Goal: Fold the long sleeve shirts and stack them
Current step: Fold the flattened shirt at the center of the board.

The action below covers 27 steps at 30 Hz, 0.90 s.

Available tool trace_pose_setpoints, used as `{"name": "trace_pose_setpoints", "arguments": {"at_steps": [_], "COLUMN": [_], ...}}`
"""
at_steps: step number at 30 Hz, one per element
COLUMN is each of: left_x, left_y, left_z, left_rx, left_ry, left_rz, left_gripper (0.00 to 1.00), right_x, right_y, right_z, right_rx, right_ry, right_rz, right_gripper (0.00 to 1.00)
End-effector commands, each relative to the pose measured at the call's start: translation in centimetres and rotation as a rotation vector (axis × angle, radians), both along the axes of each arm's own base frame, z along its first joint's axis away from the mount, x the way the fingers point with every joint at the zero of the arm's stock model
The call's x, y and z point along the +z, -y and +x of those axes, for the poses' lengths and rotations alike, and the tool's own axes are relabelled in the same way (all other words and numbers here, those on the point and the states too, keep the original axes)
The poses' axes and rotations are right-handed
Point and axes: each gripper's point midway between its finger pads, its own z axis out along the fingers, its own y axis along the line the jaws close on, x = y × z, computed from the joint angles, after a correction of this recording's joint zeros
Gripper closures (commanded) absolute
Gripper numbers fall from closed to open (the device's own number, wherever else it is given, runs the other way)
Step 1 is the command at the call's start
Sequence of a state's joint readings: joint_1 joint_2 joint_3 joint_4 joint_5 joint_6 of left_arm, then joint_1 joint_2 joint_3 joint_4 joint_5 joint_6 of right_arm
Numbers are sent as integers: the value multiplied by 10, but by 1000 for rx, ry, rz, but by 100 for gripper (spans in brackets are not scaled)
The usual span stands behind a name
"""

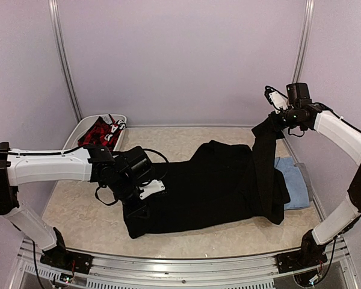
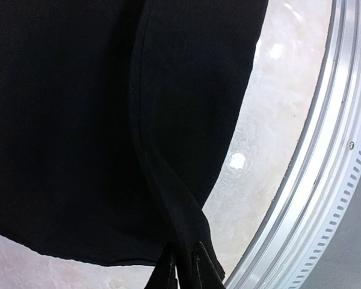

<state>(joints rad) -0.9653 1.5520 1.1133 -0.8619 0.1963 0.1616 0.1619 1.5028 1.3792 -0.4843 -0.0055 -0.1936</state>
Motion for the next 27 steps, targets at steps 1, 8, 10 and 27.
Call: {"name": "trace_pose_setpoints", "arguments": {"at_steps": [1, 8, 10, 27], "left_x": [17, 19, 20, -12], "left_y": [-5, -12, -9, -17], "left_z": [6, 17, 16, 47], "left_rx": [10, 27, 26, 227], "left_ry": [72, 156, 142, 56], "left_rz": [-41, -32, -35, 23], "left_gripper": [91, 100, 97, 8], "right_x": [20, 19, 16, 13], "right_y": [7, 0, 1, 2], "right_z": [1, 0, 0, 2], "right_rx": [8, 45, 36, 4], "right_ry": [56, 54, 46, 38], "right_rz": [-36, -15, -14, 19], "right_gripper": [100, 100, 100, 100]}}
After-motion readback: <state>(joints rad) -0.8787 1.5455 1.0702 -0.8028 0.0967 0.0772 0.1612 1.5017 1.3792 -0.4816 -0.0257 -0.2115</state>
